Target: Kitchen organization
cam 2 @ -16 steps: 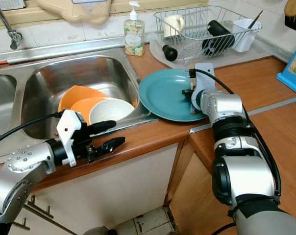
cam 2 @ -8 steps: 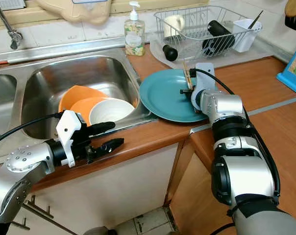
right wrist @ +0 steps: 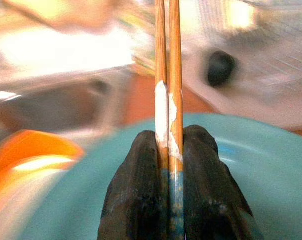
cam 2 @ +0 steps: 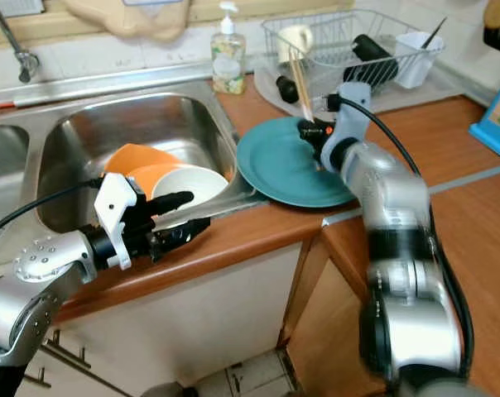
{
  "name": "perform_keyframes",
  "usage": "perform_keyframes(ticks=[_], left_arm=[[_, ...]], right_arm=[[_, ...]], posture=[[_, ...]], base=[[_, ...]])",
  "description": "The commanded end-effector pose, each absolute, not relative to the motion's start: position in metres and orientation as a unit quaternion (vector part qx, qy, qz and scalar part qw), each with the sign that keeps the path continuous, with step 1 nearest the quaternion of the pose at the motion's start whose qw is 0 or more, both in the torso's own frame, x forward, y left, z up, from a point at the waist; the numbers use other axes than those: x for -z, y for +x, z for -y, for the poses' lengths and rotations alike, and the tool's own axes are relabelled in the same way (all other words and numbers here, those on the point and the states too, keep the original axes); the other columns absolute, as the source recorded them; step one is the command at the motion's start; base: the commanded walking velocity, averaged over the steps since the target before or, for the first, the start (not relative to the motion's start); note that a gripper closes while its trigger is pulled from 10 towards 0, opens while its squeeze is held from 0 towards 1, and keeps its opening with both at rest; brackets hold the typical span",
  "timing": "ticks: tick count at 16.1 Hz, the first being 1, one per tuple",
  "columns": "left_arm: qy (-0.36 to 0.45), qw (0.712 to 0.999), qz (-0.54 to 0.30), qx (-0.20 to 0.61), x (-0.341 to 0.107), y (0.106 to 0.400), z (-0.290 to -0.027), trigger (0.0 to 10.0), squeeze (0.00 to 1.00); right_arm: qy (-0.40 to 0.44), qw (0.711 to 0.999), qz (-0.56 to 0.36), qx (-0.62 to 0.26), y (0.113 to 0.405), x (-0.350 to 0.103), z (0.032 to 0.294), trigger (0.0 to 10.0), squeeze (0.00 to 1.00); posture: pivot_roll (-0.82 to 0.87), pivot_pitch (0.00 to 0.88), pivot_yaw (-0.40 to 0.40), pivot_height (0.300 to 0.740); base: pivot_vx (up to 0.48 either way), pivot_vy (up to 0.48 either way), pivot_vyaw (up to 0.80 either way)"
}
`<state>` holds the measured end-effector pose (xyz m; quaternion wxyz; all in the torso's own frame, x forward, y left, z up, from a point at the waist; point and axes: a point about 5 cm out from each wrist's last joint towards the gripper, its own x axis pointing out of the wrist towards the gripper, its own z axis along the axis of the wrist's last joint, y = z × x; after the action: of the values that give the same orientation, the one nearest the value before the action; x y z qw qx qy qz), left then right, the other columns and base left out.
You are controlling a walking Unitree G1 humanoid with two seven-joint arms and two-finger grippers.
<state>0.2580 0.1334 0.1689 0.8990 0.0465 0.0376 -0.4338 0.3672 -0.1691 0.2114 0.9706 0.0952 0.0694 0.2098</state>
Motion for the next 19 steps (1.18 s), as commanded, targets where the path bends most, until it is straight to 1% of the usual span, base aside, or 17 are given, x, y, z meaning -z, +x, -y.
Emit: perform_keyframes(ticks=[1,2,3,4,5,6,7,8,9,10,11,12,13,14,15,16,19], left_arm=[[0.036,0.903,-0.025,0.428,-0.175,0.262,-0.135,10.0,0.0],[0.023,0.904,-0.019,0.427,-0.178,0.264,-0.134,10.0,0.0],[0.019,0.904,-0.017,0.427,-0.179,0.264,-0.134,10.0,0.0],[0.006,0.902,-0.016,0.43,-0.18,0.265,-0.134,10.0,0.04],[-0.014,0.899,-0.017,0.438,-0.181,0.265,-0.133,10.0,1.0],[-0.021,0.899,-0.015,0.437,-0.182,0.265,-0.133,10.0,1.0],[-0.049,0.901,-0.007,0.431,-0.184,0.267,-0.132,10.0,1.0],[-0.074,0.899,-0.001,0.432,-0.186,0.268,-0.131,10.0,0.0],[-0.112,0.892,0.006,0.438,-0.19,0.269,-0.129,10.0,0.0],[-0.128,0.887,0.008,0.444,-0.191,0.269,-0.127,10.0,0.0],[-0.158,0.875,0.006,0.458,-0.191,0.268,-0.124,6.4,0.0],[-0.188,0.862,0.004,0.471,-0.191,0.266,-0.12,0.8,0.0],[-0.198,0.858,0.003,0.474,-0.19,0.266,-0.118,0.8,0.0],[-0.224,0.852,0.007,0.472,-0.19,0.266,-0.116,0.0,0.0],[-0.273,0.839,0.014,0.47,-0.191,0.265,-0.115,0.0,0.0],[-0.294,0.831,0.012,0.472,-0.191,0.264,-0.114,0.0,0.0],[-0.302,0.833,0.0,0.463,-0.187,0.265,-0.115,0.0,0.0]], right_arm=[[0.094,0.96,-0.036,-0.263,0.355,-0.225,0.159,0.0,0.0],[0.083,0.951,-0.028,-0.297,0.34,-0.225,0.152,0.0,0.0],[0.08,0.948,-0.026,-0.307,0.335,-0.225,0.149,0.0,0.0],[0.079,0.941,-0.024,-0.327,0.325,-0.224,0.144,0.0,0.0],[0.085,0.927,-0.018,-0.366,0.305,-0.22,0.133,0.0,0.0],[0.085,0.922,-0.019,-0.376,0.299,-0.218,0.13,0.0,0.0],[0.083,0.912,-0.022,-0.402,0.285,-0.213,0.122,0.2,0.0],[0.085,0.906,-0.026,-0.414,0.278,-0.21,0.119,0.4,0.0],[0.087,0.9,-0.029,-0.426,0.271,-0.206,0.115,0.2,0.0],[0.084,0.897,-0.032,-0.433,0.267,-0.203,0.112,0.0,0.0],[0.074,0.889,-0.039,-0.45,0.26,-0.199,0.108,0.0,0.0],[0.065,0.881,-0.046,-0.467,0.254,-0.195,0.104,0.0,0.0],[0.063,0.878,-0.048,-0.472,0.251,-0.194,0.102,0.0,0.0],[0.058,0.874,-0.054,-0.48,0.248,-0.191,0.1,0.0,0.0],[0.046,0.869,-0.064,-0.488,0.243,-0.185,0.096,0.0,0.0],[0.04,0.868,-0.067,-0.49,0.242,-0.183,0.094,0.0,0.0],[0.038,0.868,-0.065,-0.491,0.241,-0.182,0.092,0.0,0.0]], posture=[[-0.06,0.0,0.043,0.74],[-0.06,0.0,0.045,0.74],[-0.06,0.0,0.046,0.74],[-0.07,0.0,0.05,0.74],[-0.07,0.0,0.056,0.74],[-0.07,0.0,0.057,0.74],[-0.07,0.0,0.058,0.74],[-0.07,0.0,0.059,0.74],[-0.07,0.0,0.06,0.74],[-0.06,0.0,0.061,0.74],[-0.06,0.0,0.067,0.74],[-0.06,0.0,0.067,0.74],[-0.06,0.0,0.067,0.74],[-0.07,0.0,0.069,0.74],[-0.07,0.0,0.069,0.74],[-0.07,0.0,0.071,0.74],[-0.07,0.0,0.074,0.74]], base=[[0.0,0.0,0.0],[0.0,0.0,0.0],[0.0,0.0,0.0],[0.0,0.0,0.0],[0.0,0.0,0.0],[0.0,0.0,0.0],[0.0,0.0,0.0],[0.0,0.0,0.0],[0.0,0.0,0.0],[0.0,0.0,0.0],[0.0,0.0,0.0],[0.0,0.0,0.0],[0.0,0.0,0.0],[0.0,0.0,0.0],[0.0,0.0,0.0],[0.0,0.0,0.0],[0.0,0.0,0.0]])
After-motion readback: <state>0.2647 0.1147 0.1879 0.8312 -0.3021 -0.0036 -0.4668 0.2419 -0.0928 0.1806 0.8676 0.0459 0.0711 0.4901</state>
